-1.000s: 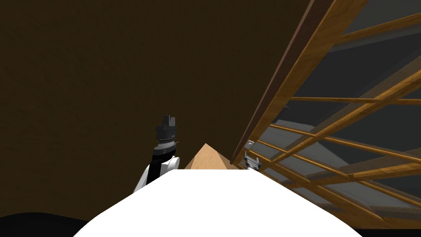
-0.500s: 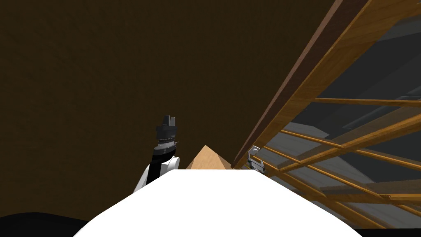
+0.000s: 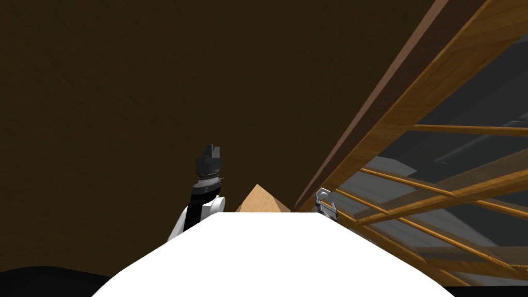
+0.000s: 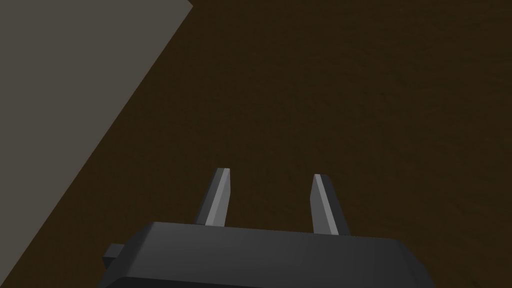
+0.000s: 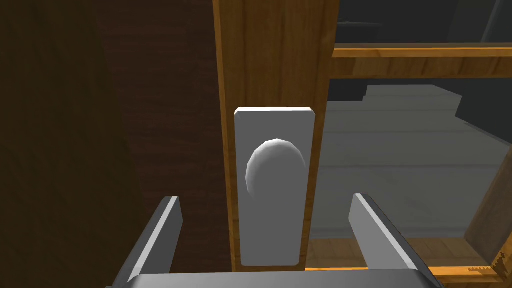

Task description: Pull the door open

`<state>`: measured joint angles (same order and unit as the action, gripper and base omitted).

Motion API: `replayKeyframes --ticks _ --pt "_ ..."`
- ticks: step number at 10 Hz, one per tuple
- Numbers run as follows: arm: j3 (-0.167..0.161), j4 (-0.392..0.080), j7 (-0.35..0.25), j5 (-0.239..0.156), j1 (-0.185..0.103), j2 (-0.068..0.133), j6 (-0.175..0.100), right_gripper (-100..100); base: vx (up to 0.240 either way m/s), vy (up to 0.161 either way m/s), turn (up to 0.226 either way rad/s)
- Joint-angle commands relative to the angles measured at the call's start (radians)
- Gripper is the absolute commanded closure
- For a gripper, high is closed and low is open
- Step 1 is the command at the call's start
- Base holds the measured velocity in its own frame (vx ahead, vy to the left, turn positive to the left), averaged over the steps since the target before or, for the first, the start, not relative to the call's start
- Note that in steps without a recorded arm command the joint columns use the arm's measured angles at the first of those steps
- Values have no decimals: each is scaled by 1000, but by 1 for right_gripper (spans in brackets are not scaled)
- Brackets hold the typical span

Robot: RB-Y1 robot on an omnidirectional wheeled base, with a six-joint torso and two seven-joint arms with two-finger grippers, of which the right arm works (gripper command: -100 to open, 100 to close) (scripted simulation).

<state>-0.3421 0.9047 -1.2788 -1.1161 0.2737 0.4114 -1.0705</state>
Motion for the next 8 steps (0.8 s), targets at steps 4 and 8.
replayKeyframes --ticks 4,8 --pt "-2 -36 -79 4 12 47 -7 -100 117 -26 -6" --pt "-6 -24 -65 4 21 38 -4 100 -3 1 -3"
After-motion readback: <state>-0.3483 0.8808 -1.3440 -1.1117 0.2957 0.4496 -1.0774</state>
